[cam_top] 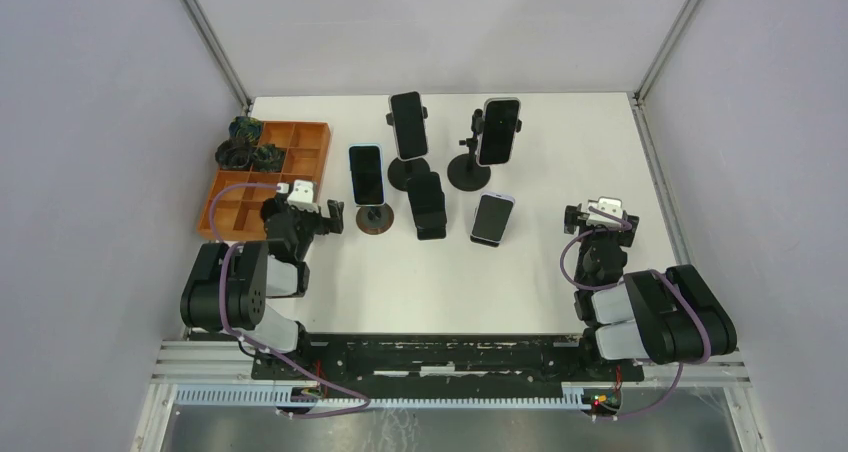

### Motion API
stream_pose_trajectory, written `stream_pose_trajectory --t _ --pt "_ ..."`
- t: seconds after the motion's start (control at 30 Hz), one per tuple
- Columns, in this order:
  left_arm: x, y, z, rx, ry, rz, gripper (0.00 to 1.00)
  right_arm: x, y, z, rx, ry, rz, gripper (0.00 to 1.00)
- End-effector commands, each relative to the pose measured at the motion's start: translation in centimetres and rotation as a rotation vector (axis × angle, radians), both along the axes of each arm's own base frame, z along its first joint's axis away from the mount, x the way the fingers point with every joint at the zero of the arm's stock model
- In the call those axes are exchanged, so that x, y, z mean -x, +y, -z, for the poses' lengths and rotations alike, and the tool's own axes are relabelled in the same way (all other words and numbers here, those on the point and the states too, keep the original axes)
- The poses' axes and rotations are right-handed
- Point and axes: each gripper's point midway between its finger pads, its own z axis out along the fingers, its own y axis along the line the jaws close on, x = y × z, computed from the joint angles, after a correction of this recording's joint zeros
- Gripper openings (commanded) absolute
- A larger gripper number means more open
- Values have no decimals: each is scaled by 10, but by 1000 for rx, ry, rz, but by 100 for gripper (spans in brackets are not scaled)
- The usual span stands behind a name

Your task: Remove the phone from the phone stand

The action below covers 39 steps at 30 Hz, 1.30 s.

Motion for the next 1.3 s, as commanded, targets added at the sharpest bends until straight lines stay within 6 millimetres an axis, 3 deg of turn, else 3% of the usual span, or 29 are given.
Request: stream_pose_trajectory --t 0.0,0.57,0.83,0.97,1.0,1.13,1.27 --pt "-7 -4 -14 33 -49 12 100 28 -2 26 -2 63 -8 98" --pt "-6 -5 -15 32 -51 18 100 28 -2 25 -2 63 -8 98" --pt "-8 4 -18 46 -39 -14 100 28 -1 27 -2 68 -12 98" --pt "-21 11 -33 59 2 -45 100 31 -7 26 -17 58 27 98" --pt "-23 12 -28 55 80 -48 100 30 -6 26 -20 63 23 98" --pt "-35 16 -59 -22 122 -33 100 32 -2 21 -6 42 -12 98" --pt "-35 20 -73 -56 201 4 100 31 -15 21 -28 75 93 98"
